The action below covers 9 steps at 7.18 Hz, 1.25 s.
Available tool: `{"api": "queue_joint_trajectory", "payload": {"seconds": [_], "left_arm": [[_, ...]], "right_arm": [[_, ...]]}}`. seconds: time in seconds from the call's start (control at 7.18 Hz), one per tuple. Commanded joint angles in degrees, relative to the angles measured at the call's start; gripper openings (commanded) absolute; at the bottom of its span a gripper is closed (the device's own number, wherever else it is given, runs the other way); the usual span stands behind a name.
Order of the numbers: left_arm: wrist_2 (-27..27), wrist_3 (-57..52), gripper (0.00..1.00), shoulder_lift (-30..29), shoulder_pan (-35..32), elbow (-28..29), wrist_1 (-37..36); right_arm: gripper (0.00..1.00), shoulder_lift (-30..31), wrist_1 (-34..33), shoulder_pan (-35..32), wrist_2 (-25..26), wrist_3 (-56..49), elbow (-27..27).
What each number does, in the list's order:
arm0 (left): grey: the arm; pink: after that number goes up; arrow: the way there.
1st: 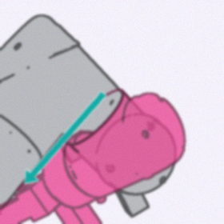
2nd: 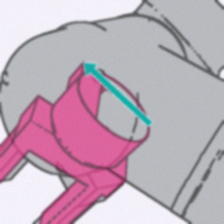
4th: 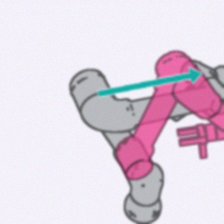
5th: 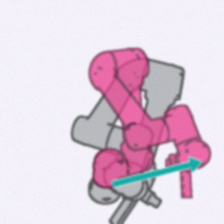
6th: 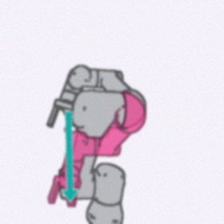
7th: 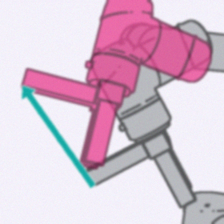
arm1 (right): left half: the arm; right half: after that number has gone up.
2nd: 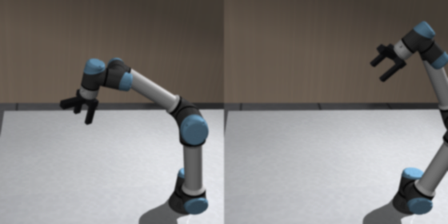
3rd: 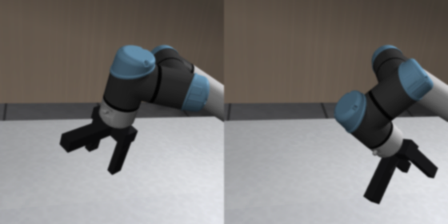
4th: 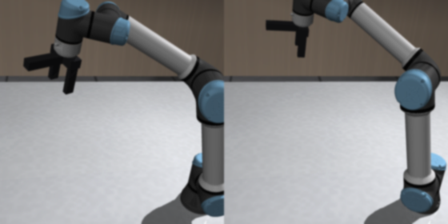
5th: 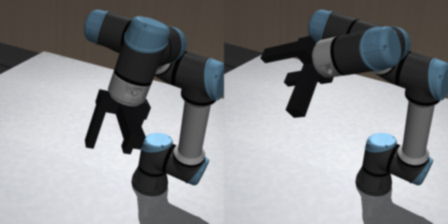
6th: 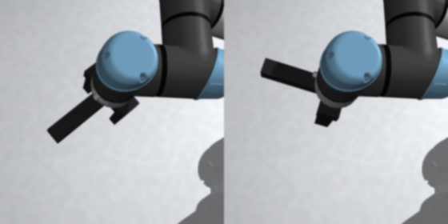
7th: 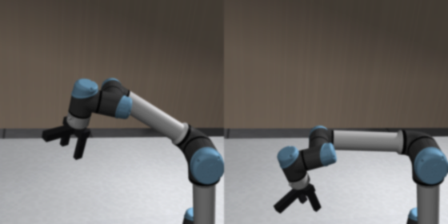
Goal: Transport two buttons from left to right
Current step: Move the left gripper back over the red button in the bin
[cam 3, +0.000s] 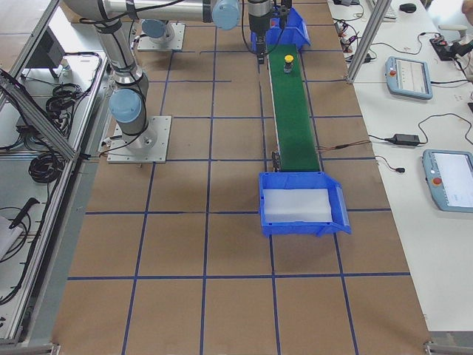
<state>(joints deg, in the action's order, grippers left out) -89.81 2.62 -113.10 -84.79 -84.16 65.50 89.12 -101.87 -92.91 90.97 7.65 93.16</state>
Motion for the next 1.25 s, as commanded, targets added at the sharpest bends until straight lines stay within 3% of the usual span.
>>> {"api": "queue_joint_trajectory", "payload": {"seconds": [0.0, 0.7, 1.11], "left_arm": [[-0.1, 0.0, 1.00, 1.0, 0.4, -0.9, 0.2], [0.2, -2.4, 1.00, 2.5, 2.3, -11.7, -6.8], [0.3, -4.6, 1.00, 0.8, 2.3, -12.6, -7.8]], "right_arm": [[1.00, 0.0, 0.0, 0.0, 0.0, 0.0, 0.0], [1.00, 0.0, 0.0, 0.2, 0.1, 0.0, 0.0], [1.00, 0.0, 0.0, 0.2, 0.0, 0.0, 0.0]]}}
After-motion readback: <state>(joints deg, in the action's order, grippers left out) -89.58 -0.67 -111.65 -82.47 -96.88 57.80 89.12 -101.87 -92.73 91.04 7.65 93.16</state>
